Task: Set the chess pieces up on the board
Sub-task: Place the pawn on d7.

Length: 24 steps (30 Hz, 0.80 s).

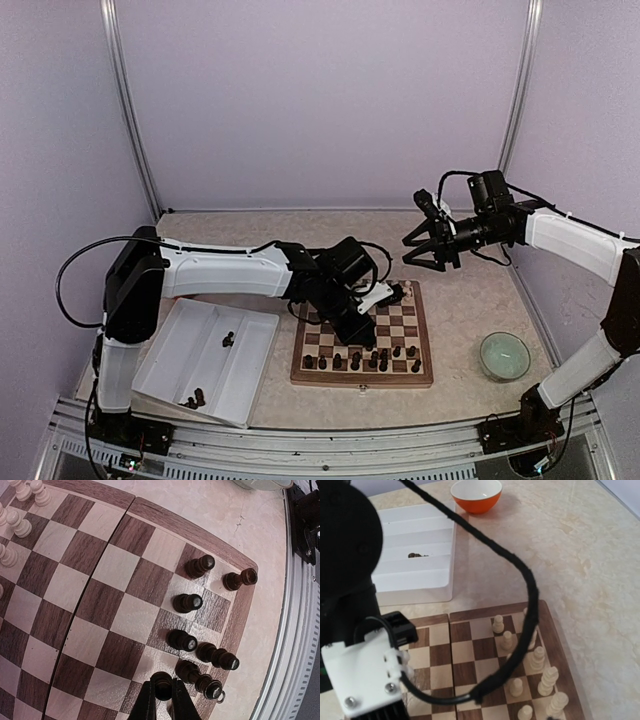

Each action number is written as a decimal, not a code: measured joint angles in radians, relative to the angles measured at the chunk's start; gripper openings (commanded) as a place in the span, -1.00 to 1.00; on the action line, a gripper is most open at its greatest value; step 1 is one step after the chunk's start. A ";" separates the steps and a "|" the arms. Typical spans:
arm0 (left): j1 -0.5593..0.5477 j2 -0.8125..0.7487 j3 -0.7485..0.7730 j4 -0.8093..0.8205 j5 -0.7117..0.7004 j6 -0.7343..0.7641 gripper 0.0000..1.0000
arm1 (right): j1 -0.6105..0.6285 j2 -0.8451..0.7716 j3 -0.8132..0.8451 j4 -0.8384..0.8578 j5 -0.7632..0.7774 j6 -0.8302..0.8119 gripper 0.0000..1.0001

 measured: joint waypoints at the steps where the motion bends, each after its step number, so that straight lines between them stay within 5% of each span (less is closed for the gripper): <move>1: 0.000 0.002 0.000 -0.001 0.002 0.000 -0.92 | 0.000 0.000 0.000 0.000 0.000 -0.001 0.11; 24: 0.000 0.068 0.061 -0.044 0.024 0.013 -0.89 | 0.000 0.000 0.000 -0.002 0.001 -0.008 0.12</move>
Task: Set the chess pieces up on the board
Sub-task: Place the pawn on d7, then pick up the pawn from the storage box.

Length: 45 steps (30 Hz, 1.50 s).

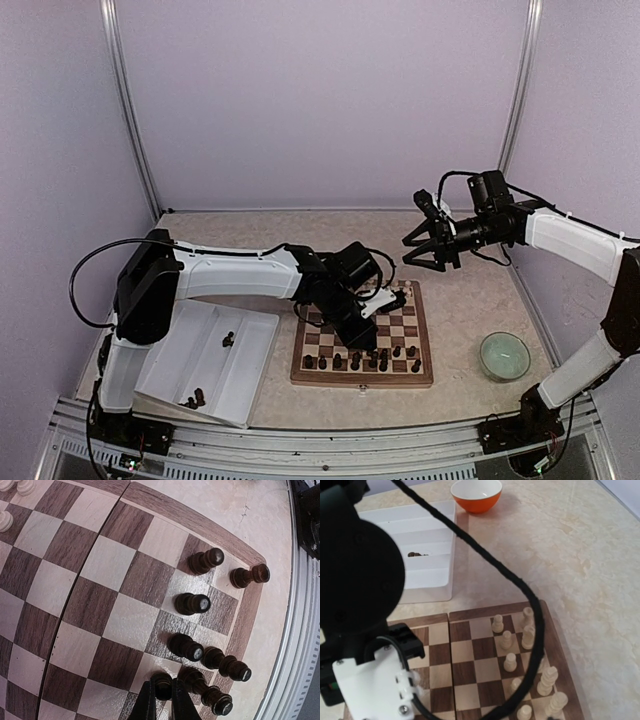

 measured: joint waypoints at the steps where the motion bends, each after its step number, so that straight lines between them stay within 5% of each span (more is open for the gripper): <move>1: 0.000 0.001 0.000 -0.002 0.000 0.000 -0.86 | 0.000 0.000 0.000 0.000 0.000 0.000 0.12; 25: 0.000 -0.035 -0.012 -0.060 -0.075 -0.013 -0.38 | 0.000 0.000 0.000 -0.014 0.000 -0.003 0.12; 35: 0.140 -0.543 -0.415 -0.036 -0.364 -0.306 -0.43 | 0.000 0.000 0.000 -0.037 0.000 -0.018 0.12; 45: 0.378 -0.753 -0.809 -0.032 -0.463 -0.592 -0.56 | 0.000 0.000 0.000 -0.045 -0.001 -0.024 0.13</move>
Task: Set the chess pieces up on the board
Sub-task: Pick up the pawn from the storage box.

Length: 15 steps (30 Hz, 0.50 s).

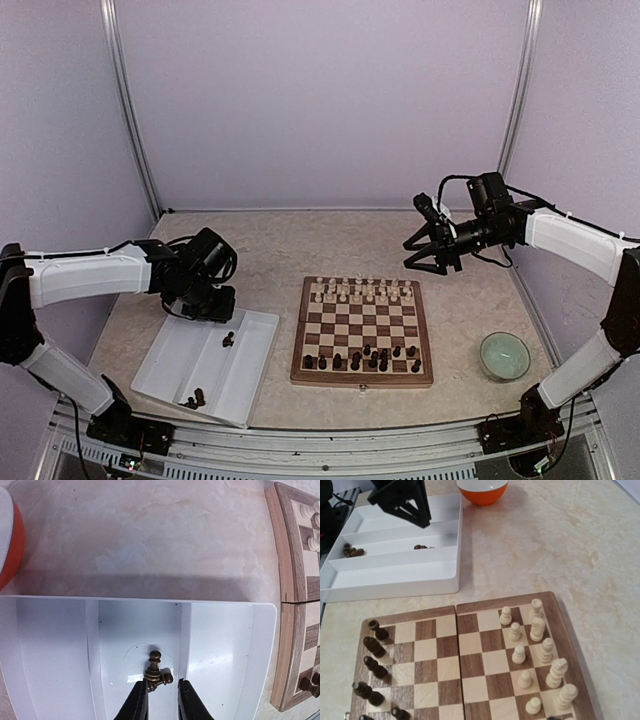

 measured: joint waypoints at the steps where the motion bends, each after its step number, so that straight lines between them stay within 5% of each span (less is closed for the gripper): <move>1: 0.005 -0.007 -0.004 0.005 0.000 -0.010 -0.57 | 0.000 0.000 0.000 -0.001 0.000 -0.001 0.12; 15: 0.016 0.092 -0.032 0.041 0.043 -0.033 -0.56 | 0.000 0.001 0.000 -0.005 0.000 -0.002 0.12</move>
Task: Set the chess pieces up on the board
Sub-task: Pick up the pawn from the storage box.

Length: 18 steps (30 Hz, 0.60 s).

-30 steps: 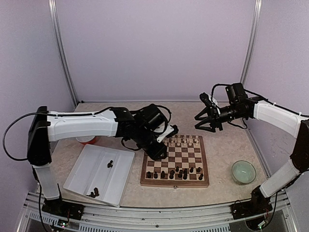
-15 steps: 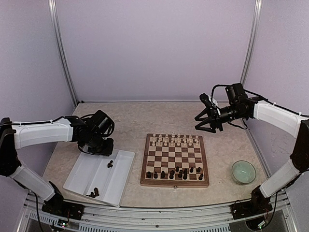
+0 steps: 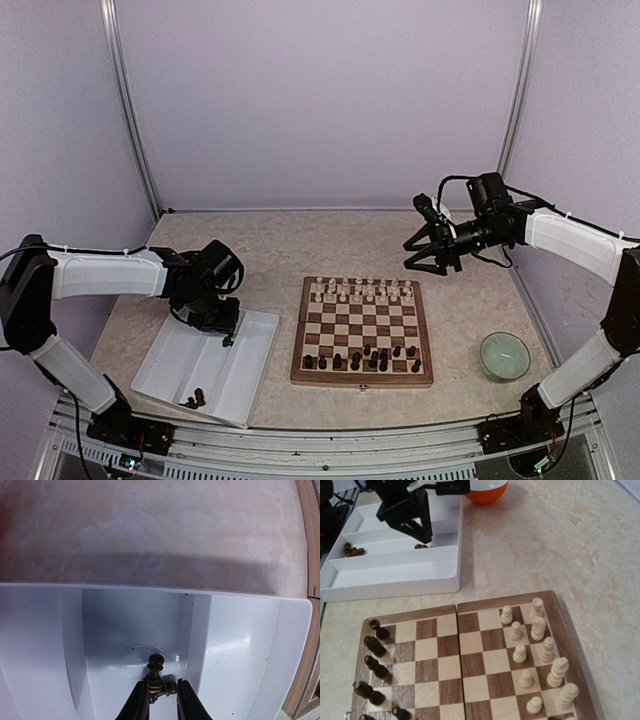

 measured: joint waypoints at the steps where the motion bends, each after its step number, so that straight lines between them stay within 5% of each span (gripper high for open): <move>1: 0.000 0.000 -0.001 0.000 0.002 0.000 -0.56 | 0.000 0.001 0.000 0.000 0.000 0.000 0.12; 13: 0.000 0.055 -0.032 0.001 0.012 -0.003 -0.62 | 0.000 0.013 0.000 -0.002 0.000 0.000 0.12; 18: 0.000 0.077 -0.029 0.011 0.011 0.011 -0.81 | 0.000 0.013 0.000 -0.002 0.000 0.000 0.12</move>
